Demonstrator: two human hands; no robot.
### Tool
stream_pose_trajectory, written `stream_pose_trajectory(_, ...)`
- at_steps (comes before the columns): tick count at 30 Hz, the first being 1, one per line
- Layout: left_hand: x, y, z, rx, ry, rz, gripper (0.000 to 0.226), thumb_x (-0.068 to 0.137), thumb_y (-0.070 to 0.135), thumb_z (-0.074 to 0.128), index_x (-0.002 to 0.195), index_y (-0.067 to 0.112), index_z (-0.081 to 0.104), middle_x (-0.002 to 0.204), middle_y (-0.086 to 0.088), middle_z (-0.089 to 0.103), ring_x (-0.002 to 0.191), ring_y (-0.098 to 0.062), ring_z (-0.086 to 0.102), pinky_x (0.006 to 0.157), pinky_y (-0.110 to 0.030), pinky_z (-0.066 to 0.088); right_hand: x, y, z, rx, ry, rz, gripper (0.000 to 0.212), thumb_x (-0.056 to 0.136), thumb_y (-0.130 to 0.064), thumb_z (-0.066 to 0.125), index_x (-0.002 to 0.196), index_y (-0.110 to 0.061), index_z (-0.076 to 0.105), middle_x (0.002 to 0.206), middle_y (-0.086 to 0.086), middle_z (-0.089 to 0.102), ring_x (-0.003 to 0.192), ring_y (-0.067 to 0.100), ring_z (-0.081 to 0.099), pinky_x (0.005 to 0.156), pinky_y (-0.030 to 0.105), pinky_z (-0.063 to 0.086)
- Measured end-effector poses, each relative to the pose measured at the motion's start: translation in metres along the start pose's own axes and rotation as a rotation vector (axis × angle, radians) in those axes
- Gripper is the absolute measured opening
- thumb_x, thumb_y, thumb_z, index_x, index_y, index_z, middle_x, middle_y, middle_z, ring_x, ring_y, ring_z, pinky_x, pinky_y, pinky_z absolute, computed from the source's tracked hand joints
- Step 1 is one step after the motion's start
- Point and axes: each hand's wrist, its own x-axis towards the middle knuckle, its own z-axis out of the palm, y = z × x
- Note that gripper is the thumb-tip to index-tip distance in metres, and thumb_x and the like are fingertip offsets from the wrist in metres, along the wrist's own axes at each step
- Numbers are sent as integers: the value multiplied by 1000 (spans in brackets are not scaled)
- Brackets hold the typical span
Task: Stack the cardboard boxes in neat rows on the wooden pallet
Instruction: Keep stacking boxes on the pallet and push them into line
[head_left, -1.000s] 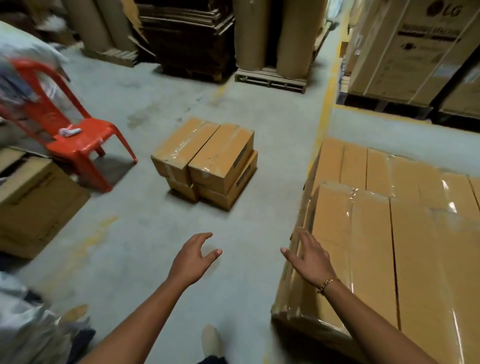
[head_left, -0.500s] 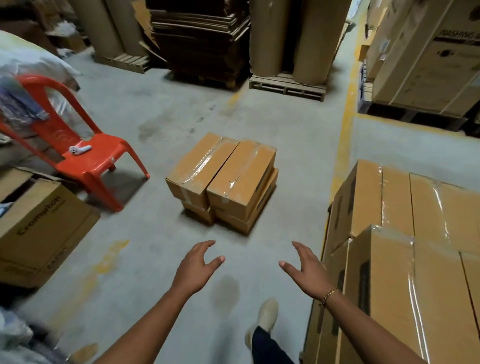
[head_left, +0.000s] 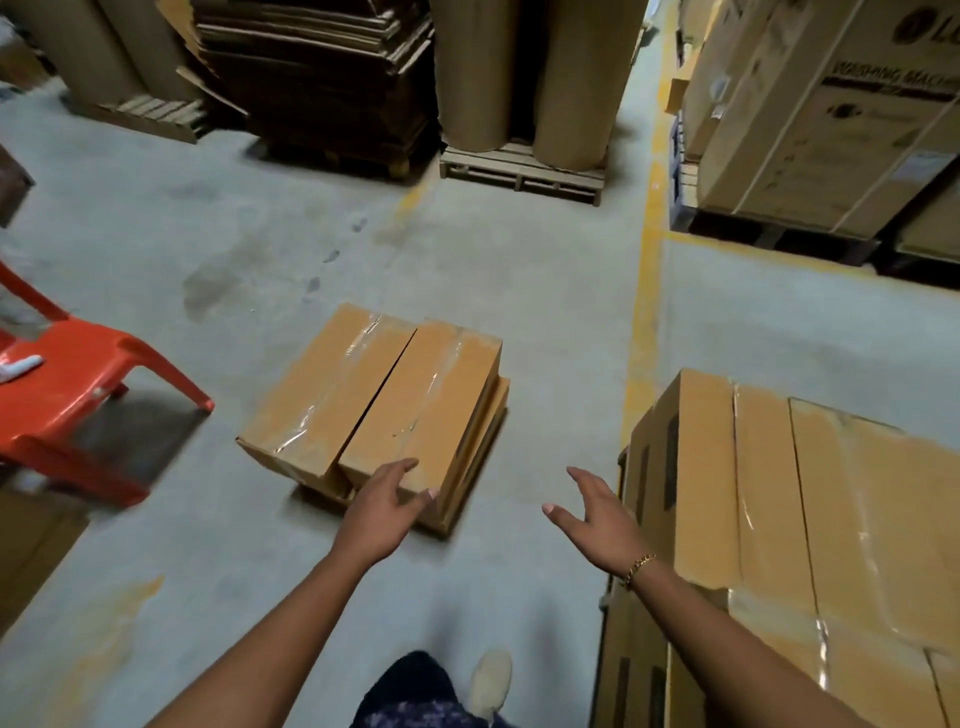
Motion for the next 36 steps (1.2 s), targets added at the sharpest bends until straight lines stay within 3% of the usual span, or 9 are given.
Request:
stream_pose_trajectory(2,38,16,4,7,-17,8,60,96,50,65,149,29,48,151,6,48,123,-14,51,102,-36,44,29,0,-19,-15,-2,-6,77,97,-64,49,159,-24,27,165,-5,29,151,17,28,119,42,30)
stream_pose_trajectory(7,130,43,13,-9,-57,-19,61,96,53,65,150,30,47,153,6,47,137,-20,48,109,-41,43,115,1,-54,-41,-47,-14,76,96,-66,48,158,-26,29,163,-6,31,149,16,31,118,43,32)
stream_pose_trajectory(19,334,81,-2,-159,-27,-233,60,92,49,71,143,24,56,142,1,56,128,-19,55,106,-34,44,359,-45,-121,-137,-325,-121,71,97,-64,48,157,-29,33,162,-7,35,143,16,40,117,42,34)
stream_pose_trajectory(26,396,82,-12,-333,111,-456,56,91,52,72,138,24,59,137,-1,61,122,-19,58,103,-33,45,501,-83,-150,-287,-496,-300,70,97,-62,51,156,-27,36,159,-5,40,143,16,41,116,36,35)
stream_pose_trajectory(36,447,117,46,-766,489,-908,57,93,44,73,138,14,59,140,-9,60,120,-20,57,91,-27,38,674,-141,-155,-557,-865,-646,65,97,-56,56,152,-24,43,154,-3,47,137,18,48,113,37,40)
